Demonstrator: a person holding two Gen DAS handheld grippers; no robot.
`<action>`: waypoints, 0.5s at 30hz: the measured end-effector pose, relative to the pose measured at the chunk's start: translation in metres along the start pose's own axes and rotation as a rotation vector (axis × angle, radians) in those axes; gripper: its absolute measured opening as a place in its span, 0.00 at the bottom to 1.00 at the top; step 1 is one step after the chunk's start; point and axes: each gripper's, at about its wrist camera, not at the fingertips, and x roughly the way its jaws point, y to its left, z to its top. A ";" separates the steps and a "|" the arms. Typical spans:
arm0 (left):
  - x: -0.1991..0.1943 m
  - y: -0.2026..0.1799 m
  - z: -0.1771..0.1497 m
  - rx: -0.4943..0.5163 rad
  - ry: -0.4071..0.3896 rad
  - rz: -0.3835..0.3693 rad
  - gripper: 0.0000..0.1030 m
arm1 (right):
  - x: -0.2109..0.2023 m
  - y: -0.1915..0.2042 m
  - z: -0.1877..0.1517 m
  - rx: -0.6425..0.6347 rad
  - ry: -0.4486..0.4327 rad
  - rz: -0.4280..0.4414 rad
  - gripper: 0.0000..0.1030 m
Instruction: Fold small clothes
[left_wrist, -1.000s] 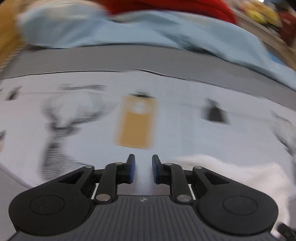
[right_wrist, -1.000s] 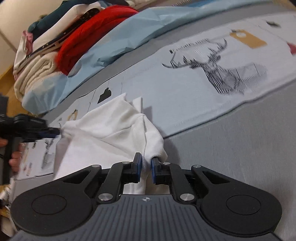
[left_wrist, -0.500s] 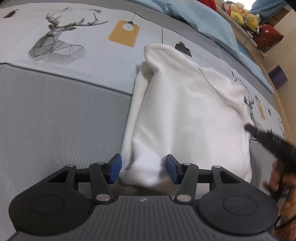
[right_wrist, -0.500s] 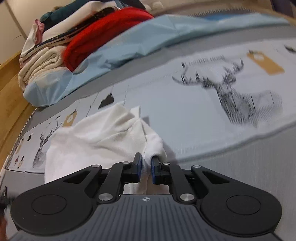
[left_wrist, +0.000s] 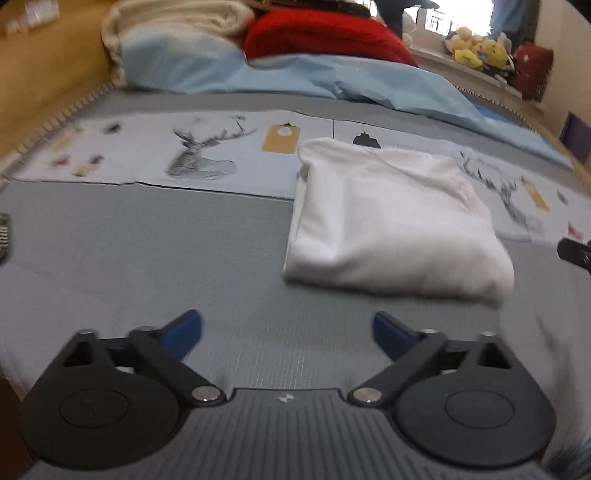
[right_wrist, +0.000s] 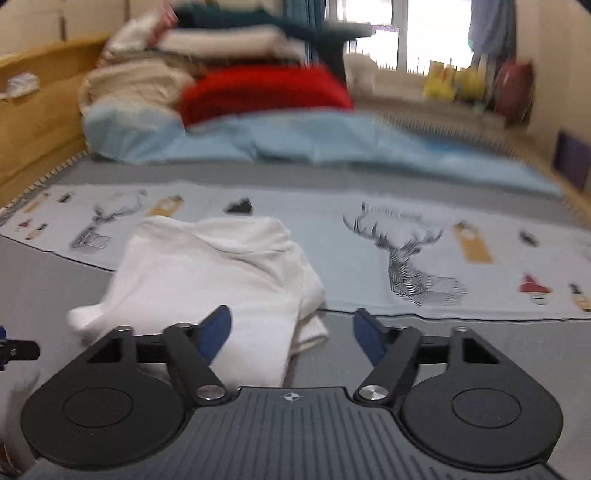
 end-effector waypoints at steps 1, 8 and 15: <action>-0.011 -0.005 -0.014 0.016 -0.004 0.005 0.99 | -0.020 0.009 -0.018 -0.015 -0.015 0.015 0.75; -0.034 -0.017 -0.074 0.016 -0.083 -0.029 0.99 | -0.092 0.029 -0.115 0.001 -0.034 0.004 0.75; -0.038 -0.019 -0.085 0.020 -0.135 0.014 0.99 | -0.100 0.047 -0.134 -0.025 -0.102 0.024 0.75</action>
